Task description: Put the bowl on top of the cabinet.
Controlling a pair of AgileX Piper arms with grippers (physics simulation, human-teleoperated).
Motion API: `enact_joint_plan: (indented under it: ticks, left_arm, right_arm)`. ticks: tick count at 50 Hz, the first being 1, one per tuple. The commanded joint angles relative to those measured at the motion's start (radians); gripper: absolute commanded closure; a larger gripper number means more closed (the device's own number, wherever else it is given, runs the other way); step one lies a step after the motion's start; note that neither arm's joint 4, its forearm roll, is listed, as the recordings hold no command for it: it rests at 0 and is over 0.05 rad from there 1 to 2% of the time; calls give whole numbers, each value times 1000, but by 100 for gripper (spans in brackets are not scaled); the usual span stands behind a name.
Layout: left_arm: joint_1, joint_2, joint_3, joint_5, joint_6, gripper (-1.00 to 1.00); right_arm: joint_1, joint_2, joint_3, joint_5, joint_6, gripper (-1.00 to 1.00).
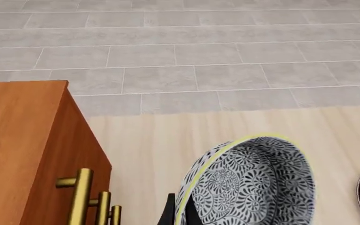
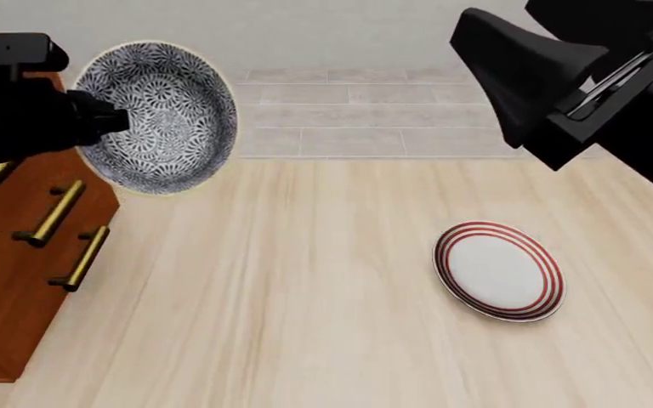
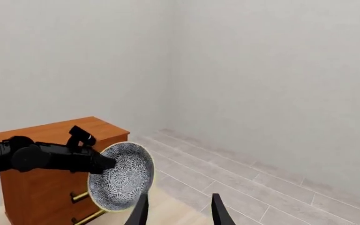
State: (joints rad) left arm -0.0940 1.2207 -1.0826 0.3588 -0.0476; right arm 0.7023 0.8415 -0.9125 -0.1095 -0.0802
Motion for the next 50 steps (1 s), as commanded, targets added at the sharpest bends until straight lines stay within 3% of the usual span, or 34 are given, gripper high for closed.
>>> enact_joint_plan:
  ticks: [1,23,40,50]
  left_arm:
    - [-4,-9,-89,56,3,100]
    - [41,3,-244,135,38,100]
    - [152,-50,-248,153,47,100]
    - [228,-92,-219,141,86,100]
  right_arm:
    - [-4,-2,-1,1,3,-100]
    - [1,9,0,-6,4,-100]
    - [3,13,4,-8,6,-100]
    - [6,16,7,-12,3,-100]
